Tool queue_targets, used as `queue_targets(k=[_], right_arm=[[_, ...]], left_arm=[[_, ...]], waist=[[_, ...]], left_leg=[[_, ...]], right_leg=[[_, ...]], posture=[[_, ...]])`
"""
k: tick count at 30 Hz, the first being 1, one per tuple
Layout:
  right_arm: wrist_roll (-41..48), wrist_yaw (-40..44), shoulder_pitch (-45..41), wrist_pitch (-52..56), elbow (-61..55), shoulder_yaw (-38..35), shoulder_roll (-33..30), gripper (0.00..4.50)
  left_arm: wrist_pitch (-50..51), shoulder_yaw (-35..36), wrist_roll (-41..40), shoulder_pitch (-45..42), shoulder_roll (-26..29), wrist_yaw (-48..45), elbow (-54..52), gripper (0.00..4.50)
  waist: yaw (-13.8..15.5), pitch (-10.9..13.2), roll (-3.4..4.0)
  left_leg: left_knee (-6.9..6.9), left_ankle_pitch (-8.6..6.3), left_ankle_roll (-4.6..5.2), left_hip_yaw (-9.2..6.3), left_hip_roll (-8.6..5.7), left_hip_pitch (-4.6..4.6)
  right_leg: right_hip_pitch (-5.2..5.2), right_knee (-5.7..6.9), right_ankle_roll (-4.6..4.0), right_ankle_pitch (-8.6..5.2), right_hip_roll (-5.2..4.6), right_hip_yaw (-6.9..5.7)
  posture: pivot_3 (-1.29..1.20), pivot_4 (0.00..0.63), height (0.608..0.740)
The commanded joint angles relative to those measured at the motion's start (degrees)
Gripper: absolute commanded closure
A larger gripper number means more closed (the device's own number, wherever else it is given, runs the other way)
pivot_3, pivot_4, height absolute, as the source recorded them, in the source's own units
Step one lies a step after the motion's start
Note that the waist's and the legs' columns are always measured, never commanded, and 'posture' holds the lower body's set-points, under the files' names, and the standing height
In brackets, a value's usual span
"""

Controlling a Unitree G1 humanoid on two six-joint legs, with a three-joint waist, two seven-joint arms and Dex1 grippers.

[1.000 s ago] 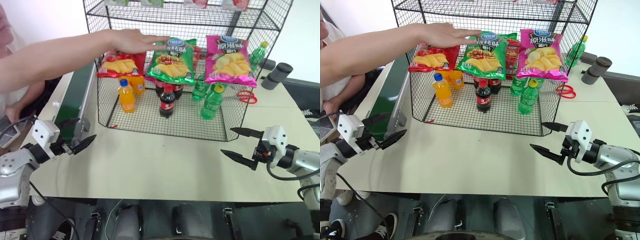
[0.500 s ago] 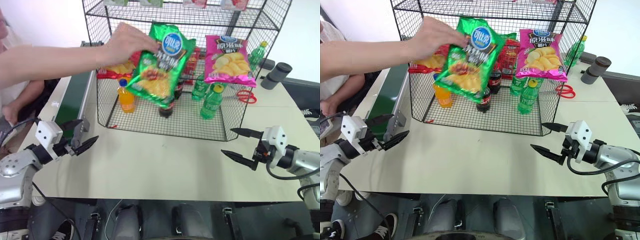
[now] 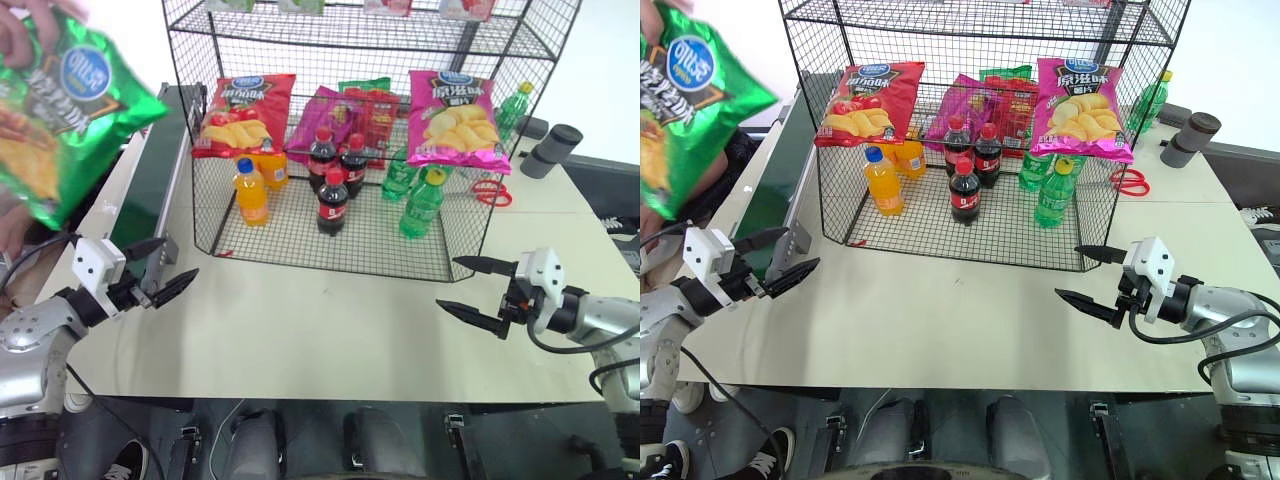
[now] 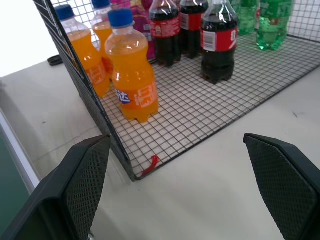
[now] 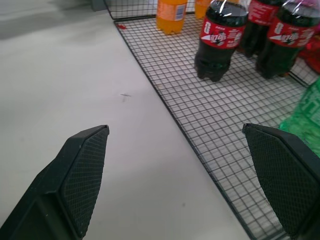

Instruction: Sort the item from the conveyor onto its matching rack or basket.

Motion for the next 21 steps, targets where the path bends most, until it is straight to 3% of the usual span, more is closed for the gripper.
queue_targets(k=[1,10,21], right_arm=[[0.79,0.37,-0.78,-0.35,-1.49,-0.53,-0.68,0.03],[0.73,-0.15,-2.07,-0.11,-1.55,0.47,-0.09,0.03],[0.13,0.26,-3.78,-1.18,-0.30,1.95,0.10,0.03]], left_arm=[[2.51,2.37,-3.04,0.12,0.34,0.24,-2.55,0.00],[8.29,3.95,-6.54,-0.32,0.15,2.05,-3.81,0.00],[1.57,3.12,-1.33,0.88,-0.08,3.23,-4.09,0.00]], waist=[[0.12,0.00,0.00],[0.20,0.00,0.00],[0.21,0.00,0.00]], left_leg=[[0.00,0.00,0.00,-0.01,0.00,0.00],[0.02,0.00,-0.01,-0.03,-0.03,0.00],[0.02,0.01,-0.01,-0.01,-0.04,0.00]], right_leg=[[0.00,0.00,0.00,0.00,0.00,-0.01],[0.01,0.00,0.00,0.00,0.00,-0.01],[0.01,0.00,0.00,0.00,0.01,0.00]], posture=[[0.00,0.150,0.740],[0.00,0.150,0.740],[0.00,0.150,0.740]])
